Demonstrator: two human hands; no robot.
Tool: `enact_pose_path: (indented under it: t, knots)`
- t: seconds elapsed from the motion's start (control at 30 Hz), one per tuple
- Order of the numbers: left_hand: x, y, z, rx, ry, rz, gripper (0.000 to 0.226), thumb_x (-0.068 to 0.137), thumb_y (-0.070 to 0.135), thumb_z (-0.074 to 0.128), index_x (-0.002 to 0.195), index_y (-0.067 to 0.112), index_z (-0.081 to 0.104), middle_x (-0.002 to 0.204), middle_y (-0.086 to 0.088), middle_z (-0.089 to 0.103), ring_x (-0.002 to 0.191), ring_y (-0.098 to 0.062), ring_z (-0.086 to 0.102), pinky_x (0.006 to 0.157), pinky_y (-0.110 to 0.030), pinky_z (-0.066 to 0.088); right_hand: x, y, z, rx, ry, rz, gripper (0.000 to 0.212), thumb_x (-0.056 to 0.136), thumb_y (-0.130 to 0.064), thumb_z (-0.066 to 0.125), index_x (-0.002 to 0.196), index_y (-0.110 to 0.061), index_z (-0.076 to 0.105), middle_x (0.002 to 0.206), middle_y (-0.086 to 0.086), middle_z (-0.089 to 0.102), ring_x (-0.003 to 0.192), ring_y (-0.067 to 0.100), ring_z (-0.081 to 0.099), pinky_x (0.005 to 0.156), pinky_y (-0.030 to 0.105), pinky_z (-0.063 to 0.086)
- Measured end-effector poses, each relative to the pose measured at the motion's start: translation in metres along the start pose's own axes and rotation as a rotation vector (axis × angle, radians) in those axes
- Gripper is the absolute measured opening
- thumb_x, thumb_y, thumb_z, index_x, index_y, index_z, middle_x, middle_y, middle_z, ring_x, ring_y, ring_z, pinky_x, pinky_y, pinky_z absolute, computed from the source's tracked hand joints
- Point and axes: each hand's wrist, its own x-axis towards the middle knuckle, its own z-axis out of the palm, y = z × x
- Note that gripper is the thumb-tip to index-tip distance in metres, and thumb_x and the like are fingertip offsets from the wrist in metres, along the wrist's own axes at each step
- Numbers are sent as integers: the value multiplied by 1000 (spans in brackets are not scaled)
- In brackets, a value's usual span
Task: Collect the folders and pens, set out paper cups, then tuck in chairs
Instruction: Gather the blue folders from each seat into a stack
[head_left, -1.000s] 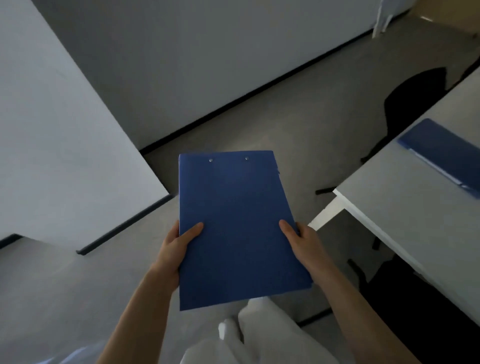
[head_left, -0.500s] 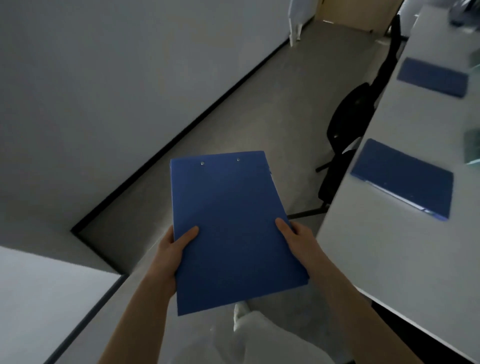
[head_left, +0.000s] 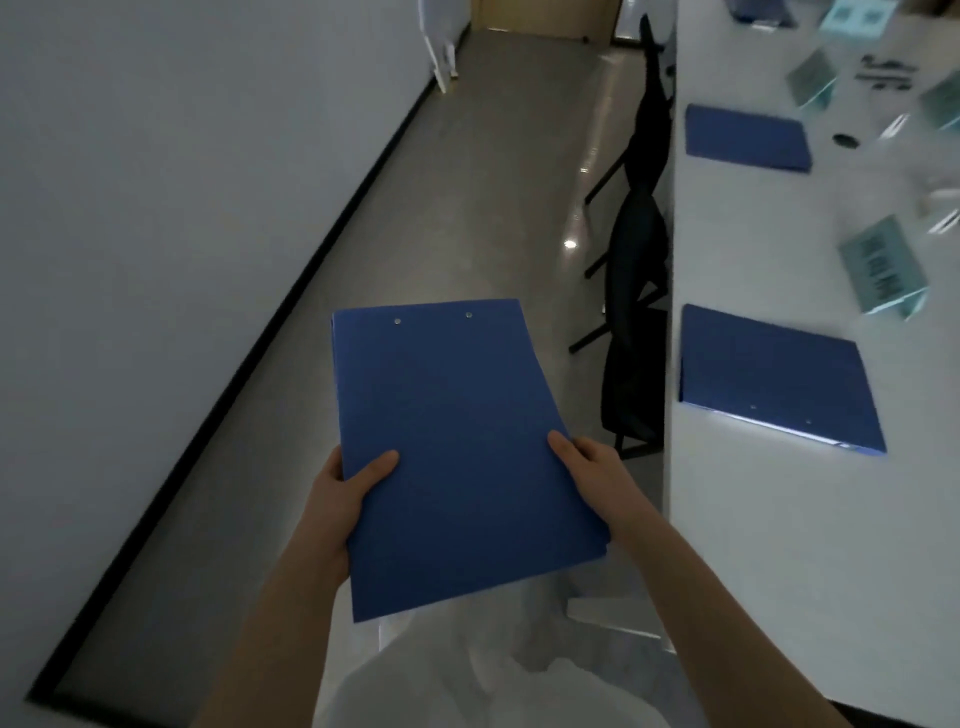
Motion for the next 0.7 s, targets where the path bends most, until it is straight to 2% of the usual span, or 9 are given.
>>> enact_pose_path:
  t: [0.13, 0.27, 0.33, 0.43, 0.47, 0.57, 0.63, 0.7]
  knots:
    - [61, 51, 11, 67, -100, -14, 39, 81, 23, 76, 114, 29, 57, 112, -1, 68, 92, -28, 70, 66, -42, 58, 34, -23, 7, 129, 101, 52, 44, 94, -43, 52, 102, -3, 66, 101, 11, 70, 95, 30, 67, 88, 45, 53]
    - [113, 84, 33, 137, -187, -33, 50, 78, 25, 78, 123, 28, 57, 118, -3, 69, 96, -30, 71, 73, -48, 59, 62, -32, -2, 332, 194, 112, 32, 94, -39, 54, 97, -10, 69, 101, 6, 71, 95, 25, 67, 88, 43, 53]
    - [137, 97, 53, 166, -234, -46, 51, 78, 25, 78, 125, 27, 57, 118, -3, 69, 96, -30, 71, 75, -50, 59, 77, -29, -16, 479, 253, 133, 33, 97, -33, 50, 100, -6, 69, 93, 9, 71, 85, 24, 66, 76, 37, 52]
    - [164, 109, 84, 200, -257, -54, 50, 79, 25, 77, 124, 27, 56, 117, -2, 68, 96, -31, 70, 73, -49, 58, 95, -21, -40, 771, 304, 220, 39, 101, -30, 42, 108, 2, 62, 60, 5, 64, 52, 15, 56, 50, 26, 42]
    - [175, 112, 99, 219, -270, -57, 49, 80, 25, 77, 124, 28, 56, 117, -2, 68, 96, -32, 69, 72, -48, 58, 103, -16, -52, 872, 346, 266, 37, 101, -30, 42, 107, 3, 59, 57, 5, 62, 47, 14, 52, 46, 25, 40]
    - [201, 124, 137, 260, -310, -50, 50, 80, 25, 77, 125, 30, 54, 117, 0, 66, 97, -32, 68, 73, -48, 57, 130, 2, -82, 1175, 453, 355, 32, 99, -29, 47, 107, 1, 56, 73, 12, 63, 51, 19, 59, 43, 24, 48]
    - [220, 133, 164, 299, -323, -33, 52, 79, 25, 77, 126, 29, 54, 120, -1, 65, 98, -31, 68, 75, -49, 58, 152, 13, -103, 1332, 537, 403, 32, 99, -26, 48, 117, -1, 54, 81, 13, 61, 59, 24, 62, 43, 24, 52]
    - [237, 142, 191, 333, -335, -16, 52, 80, 24, 77, 126, 28, 54, 121, -1, 64, 98, -31, 68, 77, -50, 57, 171, 22, -124, 1427, 600, 466, 40, 100, -28, 46, 127, 1, 51, 86, 14, 61, 56, 25, 67, 42, 26, 54]
